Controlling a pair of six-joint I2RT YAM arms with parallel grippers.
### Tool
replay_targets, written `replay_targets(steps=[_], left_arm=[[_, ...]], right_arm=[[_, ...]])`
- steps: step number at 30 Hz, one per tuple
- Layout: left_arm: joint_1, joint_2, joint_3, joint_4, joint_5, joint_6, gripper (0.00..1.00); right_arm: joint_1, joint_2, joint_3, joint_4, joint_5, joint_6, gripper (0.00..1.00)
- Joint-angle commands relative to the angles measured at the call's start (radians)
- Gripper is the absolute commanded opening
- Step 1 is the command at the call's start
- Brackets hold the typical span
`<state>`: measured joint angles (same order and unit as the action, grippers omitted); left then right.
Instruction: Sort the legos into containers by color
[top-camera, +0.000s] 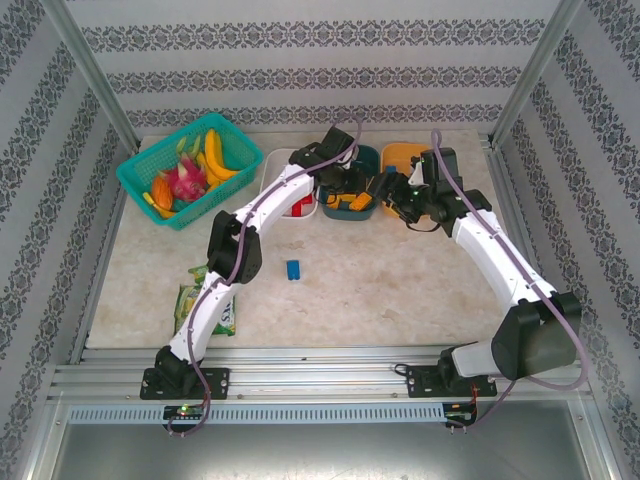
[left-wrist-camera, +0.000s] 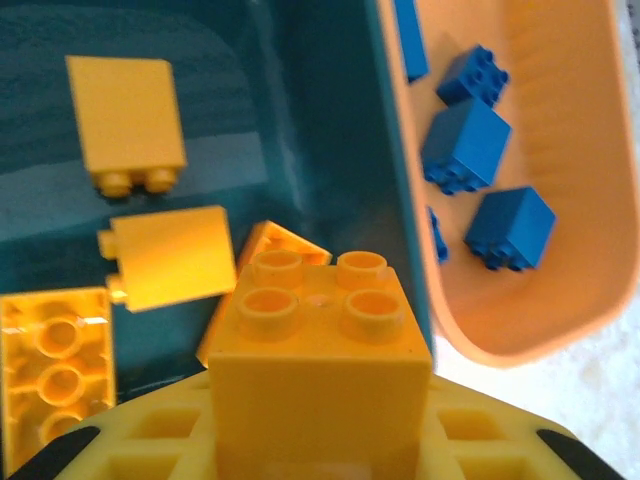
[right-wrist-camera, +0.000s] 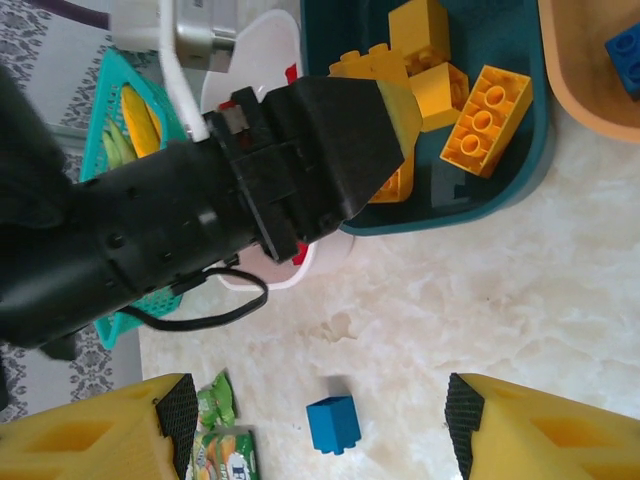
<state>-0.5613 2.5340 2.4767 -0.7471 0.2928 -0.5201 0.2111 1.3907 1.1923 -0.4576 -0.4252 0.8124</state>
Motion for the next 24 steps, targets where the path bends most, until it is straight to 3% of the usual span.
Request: replay_targets(steps=[1,17,24], left_arm=[[0.033,0.022,0.053,0.068,-0.071,-0.011,0.33],[0.029,0.094,0.097,0.061,-0.387,0.052,0.3],[0.015,0.131,0.119,0.035,-0.417,0.069,0.3]], right_arm=[[-0.009,0.011,0.027,0.012,-0.017,-0.019,0.68],[-0.014,-0.015,-0.036,0.016,-0.037,-0.026,0.69],[-0.015,-0.027,-0.054,0.017,-0.04,-0.025,0.69]])
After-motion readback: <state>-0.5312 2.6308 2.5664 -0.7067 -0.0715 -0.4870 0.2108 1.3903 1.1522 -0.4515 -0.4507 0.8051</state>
